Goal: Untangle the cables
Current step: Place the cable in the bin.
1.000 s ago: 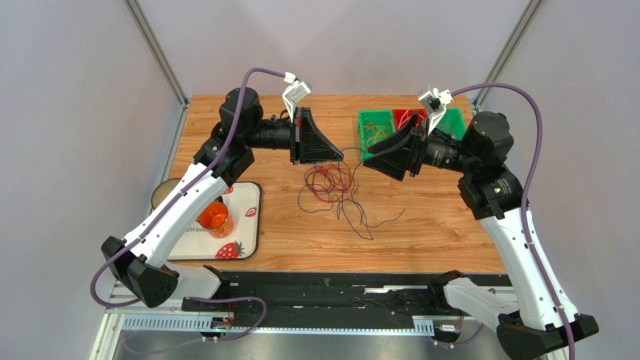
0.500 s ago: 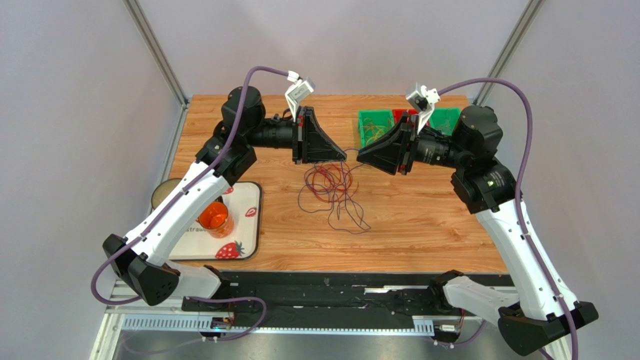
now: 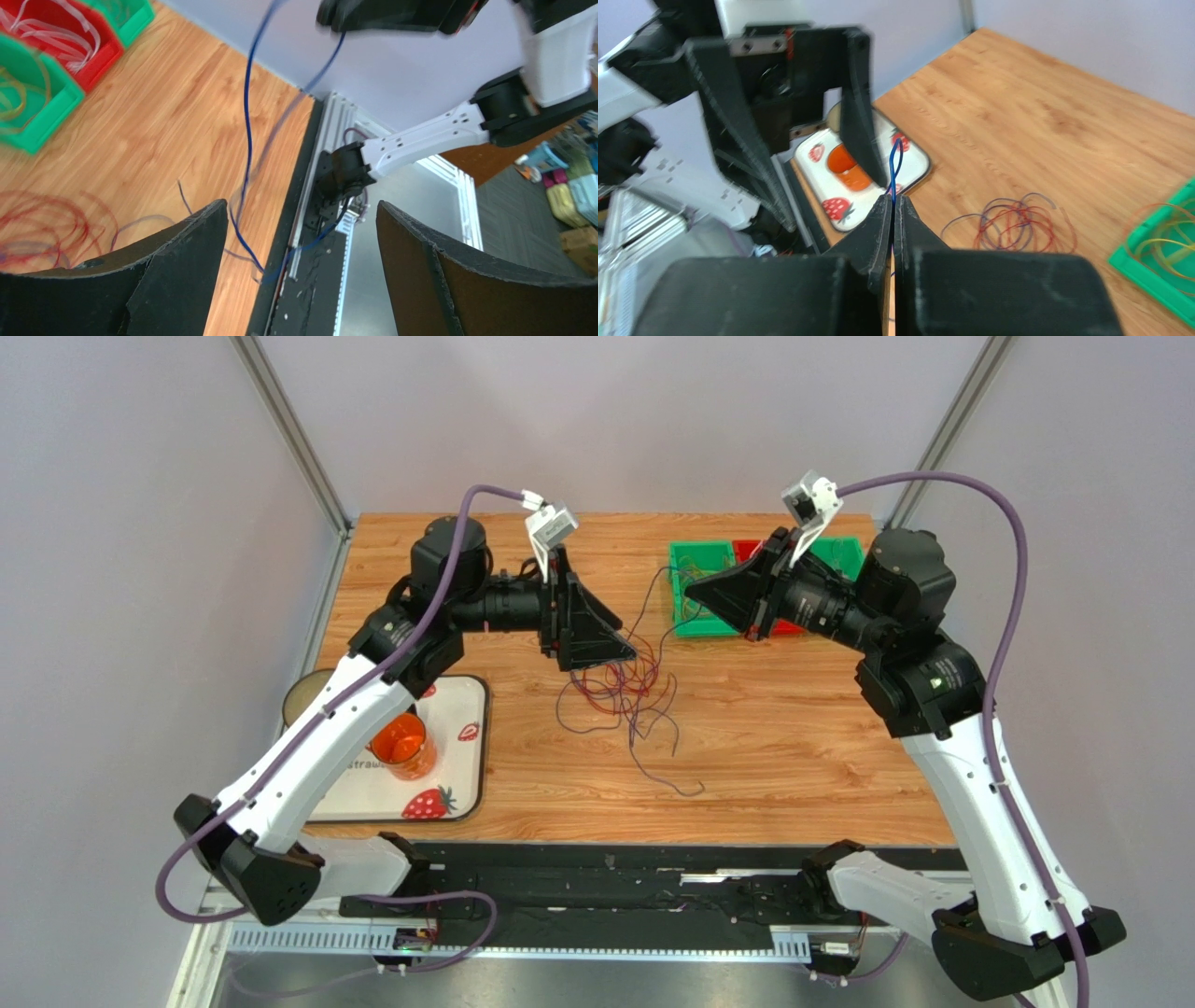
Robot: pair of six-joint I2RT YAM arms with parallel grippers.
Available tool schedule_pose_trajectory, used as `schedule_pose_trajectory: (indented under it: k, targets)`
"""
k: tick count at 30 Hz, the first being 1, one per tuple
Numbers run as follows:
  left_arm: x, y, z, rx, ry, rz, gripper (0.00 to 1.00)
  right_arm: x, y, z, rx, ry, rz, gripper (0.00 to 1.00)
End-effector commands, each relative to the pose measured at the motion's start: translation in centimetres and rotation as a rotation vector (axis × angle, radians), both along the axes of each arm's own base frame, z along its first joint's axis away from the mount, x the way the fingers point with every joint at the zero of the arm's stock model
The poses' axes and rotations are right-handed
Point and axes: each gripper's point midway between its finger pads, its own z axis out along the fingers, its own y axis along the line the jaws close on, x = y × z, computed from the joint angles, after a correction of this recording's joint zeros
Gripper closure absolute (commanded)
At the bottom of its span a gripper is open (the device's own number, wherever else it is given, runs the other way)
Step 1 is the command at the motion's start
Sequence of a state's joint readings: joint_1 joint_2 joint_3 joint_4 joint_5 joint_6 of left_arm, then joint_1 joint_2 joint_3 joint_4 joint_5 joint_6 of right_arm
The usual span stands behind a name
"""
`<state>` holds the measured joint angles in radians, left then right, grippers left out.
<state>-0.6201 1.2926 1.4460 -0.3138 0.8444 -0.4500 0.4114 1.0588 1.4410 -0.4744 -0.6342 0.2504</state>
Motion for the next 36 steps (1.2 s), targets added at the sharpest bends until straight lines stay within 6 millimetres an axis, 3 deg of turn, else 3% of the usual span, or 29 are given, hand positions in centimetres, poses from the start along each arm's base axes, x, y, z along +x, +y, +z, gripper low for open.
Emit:
schedule_pose_trajectory:
  k: [1,6,14,18,24,36]
  targets:
    - [-0.8,3.2,-1.0,0.077,-0.059,0.154,0.14,2.3,-3.0,1.7,-0.034,-0.057,-0.236,1.0]
    - [-0.5,7.5,-5.6,0.24,-0.007,0.376,0.14,4.7,-5.2,1.8,-0.075,-0.056,-0.412,1.0]
    - [-3.2,14.3,-11.7,0.446,0.073,0.59,0.15,8.6,-9.9,2.9,-0.152,-0.102,-0.731,1.0]
    - [-4.2,16.3,-14.6,0.491,0.113,0.654,0.15,10.2,-12.4,3.0,-0.207,-0.121,-0.879,1.0]
    - [-5.0,18.0,-16.8,0.464,0.15,0.749,0.14,11.9,-15.5,3.1,-0.268,-0.147,-1.047,1.0]
    - [-4.8,19.2,-16.1,0.407,0.106,0.821,0.14,16.3,-20.9,4.6,-0.297,-0.185,-1.175,1.0]
